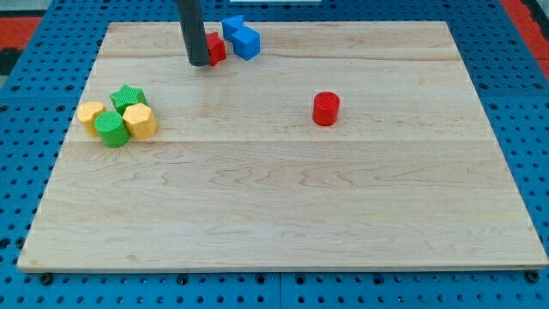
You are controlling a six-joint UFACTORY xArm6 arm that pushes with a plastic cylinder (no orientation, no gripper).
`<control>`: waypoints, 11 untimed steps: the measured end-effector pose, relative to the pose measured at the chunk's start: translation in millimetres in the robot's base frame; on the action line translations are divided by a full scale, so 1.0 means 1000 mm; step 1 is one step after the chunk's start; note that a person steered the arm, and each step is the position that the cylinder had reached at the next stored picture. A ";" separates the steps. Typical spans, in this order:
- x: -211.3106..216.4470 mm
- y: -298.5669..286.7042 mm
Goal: Point your arm at the green star
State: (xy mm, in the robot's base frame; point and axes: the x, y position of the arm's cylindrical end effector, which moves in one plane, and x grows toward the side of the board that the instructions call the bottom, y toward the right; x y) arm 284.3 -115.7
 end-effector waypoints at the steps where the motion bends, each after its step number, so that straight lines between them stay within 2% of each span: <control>1: -0.012 0.009; 2: -0.002 0.012; 3: 0.029 -0.008; 4: 0.042 -0.029; 5: 0.042 -0.012; 7: 0.042 -0.016; 10: 0.015 -0.084; 11: 0.027 -0.122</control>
